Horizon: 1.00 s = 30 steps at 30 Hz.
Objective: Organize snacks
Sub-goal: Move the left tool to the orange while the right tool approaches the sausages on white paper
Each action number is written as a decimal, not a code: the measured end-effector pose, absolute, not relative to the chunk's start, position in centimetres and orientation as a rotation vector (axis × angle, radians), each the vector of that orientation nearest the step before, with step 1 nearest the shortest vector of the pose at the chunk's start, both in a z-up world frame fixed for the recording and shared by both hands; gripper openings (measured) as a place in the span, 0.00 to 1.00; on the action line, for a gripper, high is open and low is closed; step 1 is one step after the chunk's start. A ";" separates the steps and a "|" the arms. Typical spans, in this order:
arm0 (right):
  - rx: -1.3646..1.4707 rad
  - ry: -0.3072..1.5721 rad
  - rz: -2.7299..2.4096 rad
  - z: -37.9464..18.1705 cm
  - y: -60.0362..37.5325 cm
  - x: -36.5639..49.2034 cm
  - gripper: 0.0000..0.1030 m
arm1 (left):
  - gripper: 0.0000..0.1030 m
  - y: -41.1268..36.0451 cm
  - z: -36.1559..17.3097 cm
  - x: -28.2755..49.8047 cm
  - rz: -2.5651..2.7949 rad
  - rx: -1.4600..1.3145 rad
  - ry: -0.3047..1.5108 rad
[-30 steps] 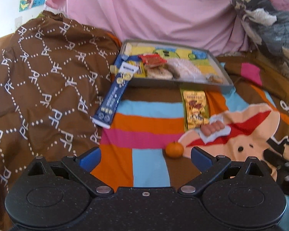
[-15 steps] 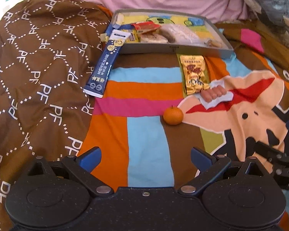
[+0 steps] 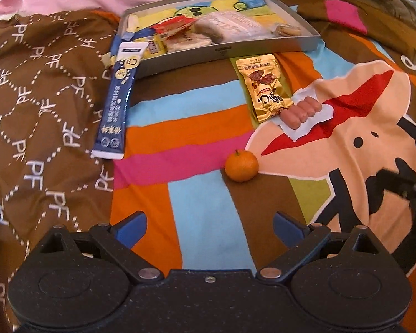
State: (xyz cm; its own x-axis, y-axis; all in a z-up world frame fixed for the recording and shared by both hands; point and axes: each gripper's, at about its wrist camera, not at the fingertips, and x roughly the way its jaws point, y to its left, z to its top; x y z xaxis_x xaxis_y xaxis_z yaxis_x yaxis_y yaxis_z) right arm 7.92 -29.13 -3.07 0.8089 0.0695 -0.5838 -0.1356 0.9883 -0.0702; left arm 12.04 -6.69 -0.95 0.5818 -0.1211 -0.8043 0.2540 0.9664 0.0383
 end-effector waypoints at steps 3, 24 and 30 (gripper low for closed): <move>-0.132 0.602 0.127 -2.8 -29.3 9.3 1.00 | 0.95 -7.1 -1.2 12.9 -0.222 0.159 0.924; -0.083 0.614 0.372 -6.0 -29.8 22.6 1.00 | 0.92 -8.6 -3.6 17.8 -0.329 0.247 0.894; -0.066 0.676 0.485 -6.9 -29.6 24.0 1.00 | 0.92 -9.0 -3.7 18.1 -0.357 0.267 0.888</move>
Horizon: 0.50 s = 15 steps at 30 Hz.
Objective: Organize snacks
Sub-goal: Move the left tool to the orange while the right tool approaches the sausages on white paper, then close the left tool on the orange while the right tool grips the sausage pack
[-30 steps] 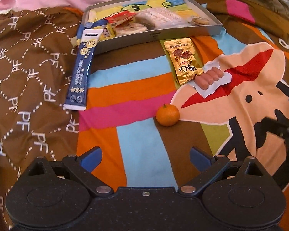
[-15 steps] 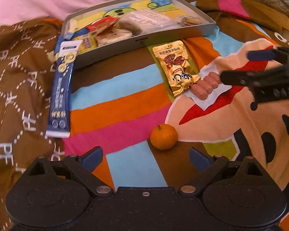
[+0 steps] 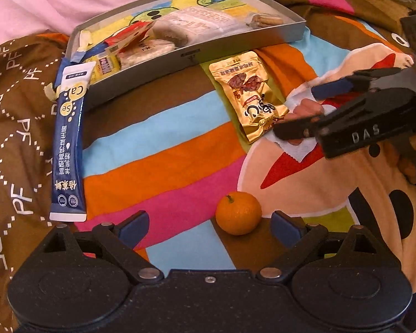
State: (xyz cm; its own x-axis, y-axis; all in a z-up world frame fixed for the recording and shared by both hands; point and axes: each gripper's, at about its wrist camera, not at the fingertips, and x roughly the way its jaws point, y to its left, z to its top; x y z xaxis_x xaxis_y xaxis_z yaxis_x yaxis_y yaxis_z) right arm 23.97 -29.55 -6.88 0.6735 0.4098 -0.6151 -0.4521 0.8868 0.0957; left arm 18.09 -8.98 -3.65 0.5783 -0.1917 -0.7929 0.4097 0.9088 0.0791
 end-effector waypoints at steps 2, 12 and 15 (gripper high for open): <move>-0.078 0.695 0.541 -7.0 -29.5 23.9 1.00 | 0.92 -8.9 -3.7 18.0 -0.365 0.268 0.889; -0.102 0.802 0.793 -5.9 -29.8 22.2 1.00 | 0.92 -6.9 -3.5 16.5 -0.366 0.268 0.890; -0.205 0.740 0.745 -5.6 -29.0 21.8 1.00 | 0.92 -6.4 -3.3 16.7 -0.353 0.239 0.893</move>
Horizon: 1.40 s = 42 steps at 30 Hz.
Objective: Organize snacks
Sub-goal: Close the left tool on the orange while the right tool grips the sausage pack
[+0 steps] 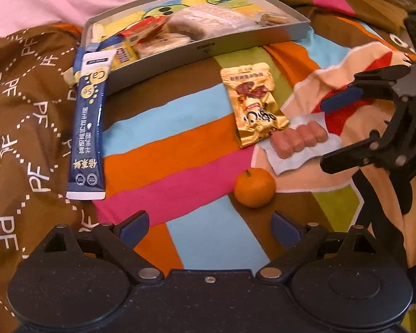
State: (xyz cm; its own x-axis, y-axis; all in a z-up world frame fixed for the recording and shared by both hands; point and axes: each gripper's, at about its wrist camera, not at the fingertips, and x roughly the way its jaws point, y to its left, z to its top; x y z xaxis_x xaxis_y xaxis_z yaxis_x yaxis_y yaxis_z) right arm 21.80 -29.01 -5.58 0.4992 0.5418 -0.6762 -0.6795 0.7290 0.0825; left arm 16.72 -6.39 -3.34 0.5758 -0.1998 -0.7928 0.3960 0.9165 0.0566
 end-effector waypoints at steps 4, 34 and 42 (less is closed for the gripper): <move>-0.301 0.705 0.707 -6.8 -27.8 21.7 1.00 | 0.92 -6.6 -2.8 17.4 -0.386 0.202 0.866; -0.310 0.688 0.645 -7.4 -26.8 19.7 0.69 | 0.36 -7.7 -4.7 17.8 -0.333 -0.008 0.887; -0.333 0.725 0.556 -6.5 -25.7 16.4 0.60 | 0.36 -6.6 -4.3 15.7 -0.311 -0.032 0.877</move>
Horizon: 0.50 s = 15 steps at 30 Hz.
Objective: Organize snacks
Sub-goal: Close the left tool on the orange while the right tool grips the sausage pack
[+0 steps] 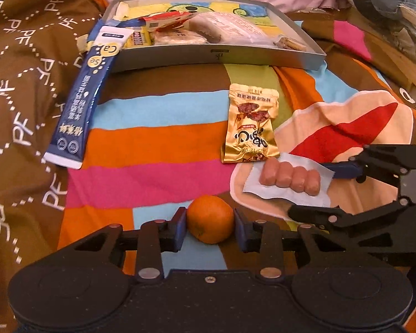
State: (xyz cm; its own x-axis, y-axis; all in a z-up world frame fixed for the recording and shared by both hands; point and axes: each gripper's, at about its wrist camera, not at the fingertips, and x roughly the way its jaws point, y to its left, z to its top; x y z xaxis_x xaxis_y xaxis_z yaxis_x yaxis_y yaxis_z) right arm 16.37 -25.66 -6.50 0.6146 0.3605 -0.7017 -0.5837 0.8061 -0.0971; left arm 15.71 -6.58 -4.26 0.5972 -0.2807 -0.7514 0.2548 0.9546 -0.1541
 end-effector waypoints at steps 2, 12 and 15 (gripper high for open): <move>-0.312 0.757 0.550 -6.2 -25.5 15.9 0.61 | 0.36 -6.4 -4.1 15.3 -0.310 -0.032 0.878; -0.221 0.756 0.568 -7.2 -25.3 17.5 0.86 | 0.36 -6.2 -4.2 14.7 -0.304 -0.035 0.885; -0.232 0.756 0.561 -7.3 -25.2 17.5 0.85 | 0.36 -6.2 -4.2 14.5 -0.306 -0.032 0.885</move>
State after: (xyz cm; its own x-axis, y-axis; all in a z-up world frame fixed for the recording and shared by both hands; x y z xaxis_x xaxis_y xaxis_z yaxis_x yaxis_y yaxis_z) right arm 17.51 -25.16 -7.25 0.5907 0.3959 -0.7031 -0.5579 0.8299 -0.0014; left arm 14.51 -6.20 -4.16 0.5925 -0.2760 -0.7568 0.2496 0.9561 -0.1532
